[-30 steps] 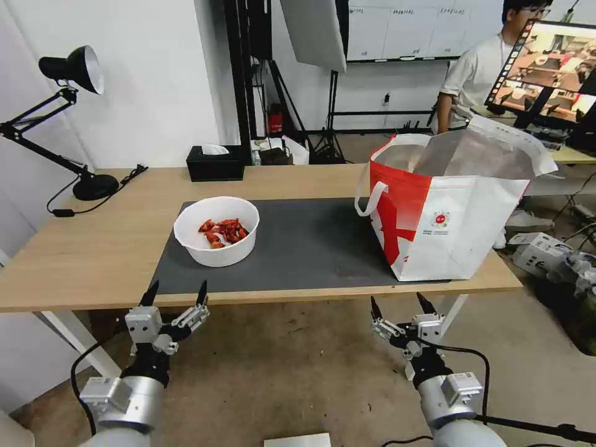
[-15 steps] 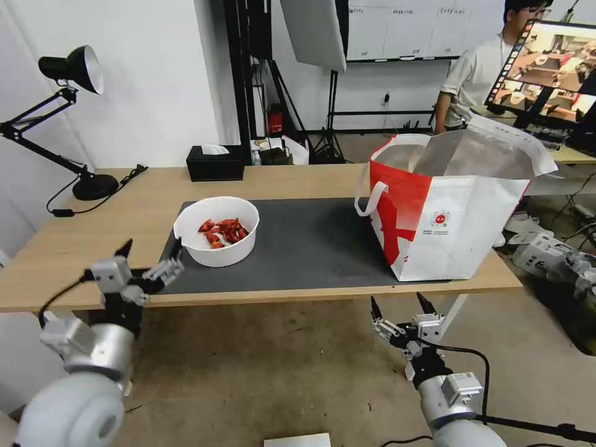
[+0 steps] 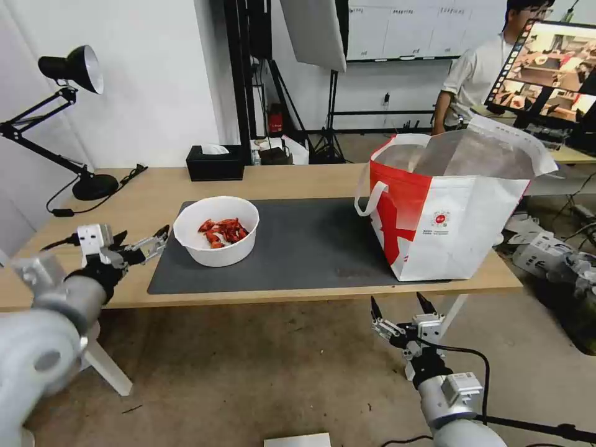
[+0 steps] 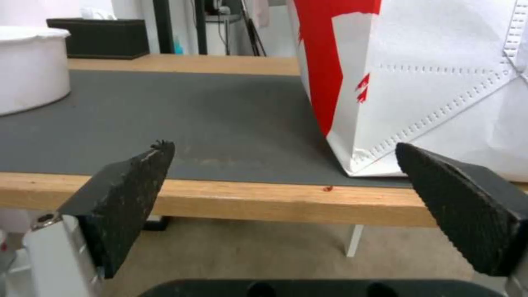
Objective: Pick up the trash from the table and place it into the takeout bag.
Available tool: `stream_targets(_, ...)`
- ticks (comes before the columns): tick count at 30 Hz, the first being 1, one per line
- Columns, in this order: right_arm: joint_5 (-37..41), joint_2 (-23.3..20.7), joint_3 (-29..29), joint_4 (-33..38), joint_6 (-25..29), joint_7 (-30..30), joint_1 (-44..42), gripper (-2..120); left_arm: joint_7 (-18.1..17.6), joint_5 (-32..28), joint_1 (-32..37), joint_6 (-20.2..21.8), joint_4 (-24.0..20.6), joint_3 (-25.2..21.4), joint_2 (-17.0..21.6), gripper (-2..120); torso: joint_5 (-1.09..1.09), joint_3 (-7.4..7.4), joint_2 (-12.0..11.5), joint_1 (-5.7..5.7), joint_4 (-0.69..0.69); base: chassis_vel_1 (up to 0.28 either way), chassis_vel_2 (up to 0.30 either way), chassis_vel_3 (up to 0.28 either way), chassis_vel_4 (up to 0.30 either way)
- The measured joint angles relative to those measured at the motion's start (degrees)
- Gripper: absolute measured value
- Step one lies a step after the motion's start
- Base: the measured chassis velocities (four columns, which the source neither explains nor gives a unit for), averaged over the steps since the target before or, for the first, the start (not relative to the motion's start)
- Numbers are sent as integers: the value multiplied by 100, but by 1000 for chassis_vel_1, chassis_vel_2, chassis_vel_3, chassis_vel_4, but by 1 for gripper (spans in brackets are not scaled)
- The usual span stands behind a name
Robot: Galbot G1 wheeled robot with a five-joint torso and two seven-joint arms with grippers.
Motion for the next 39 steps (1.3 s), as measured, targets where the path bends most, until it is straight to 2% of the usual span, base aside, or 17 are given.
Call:
stream_targets(1,0,0,0,0,0,0,0,100,-31,-245,-170,107,136,74,57,100,0,0,0,0,0,0,0,0,0)
stream_targets(2,0,0,0,0,0,0,0,100,-31,-245,-170,107,136,74,57,100,0,0,0,0,0,0,0,0,0)
stream_targets(4,0,0,0,0,0,0,0,100,-141,-993,-639,518,575,268,198,100,0,0,0,0,0,0,0,0,0)
stream_targets(5,0,0,0,0,0,0,0,100,-141,-993,-639,518,575,268,198,100,0,0,0,0,0,0,0,0,0)
stream_targets(8,0,0,0,0,0,0,0,100,-329,-1604,-1263,805,1122,625,340,100,0,0,0,0,0,0,0,0,0)
stream_targets(11,0,0,0,0,0,1,0,100,-345,-1743,-1469,866,1276,757,367,100,0,0,0,0,0,0,0,0,0)
stream_targets(15,0,0,0,0,0,0,0,100,-360,-2035,-2079,977,1737,1208,372,100,0,0,0,0,1,0,0,0,0)
stream_targets(20,0,0,0,0,0,0,0,100,-355,-2029,-2435,1042,1913,1548,325,100,1,0,0,0,0,0,0,0,0)
stream_targets(23,1,0,0,0,-1,0,0,100,-473,-1907,-2805,1110,2117,1948,191,100,0,0,0,0,0,0,0,0,0)
stream_targets(27,0,0,0,0,0,0,0,100,-559,-1802,-3021,1132,2257,2230,110,100,2,0,0,0,-1,0,0,0,0)
stream_targets(39,0,0,0,0,-1,1,0,100,-899,-1274,-3384,1124,2738,2817,-166,100,0,0,0,0,0,0,0,0,0)
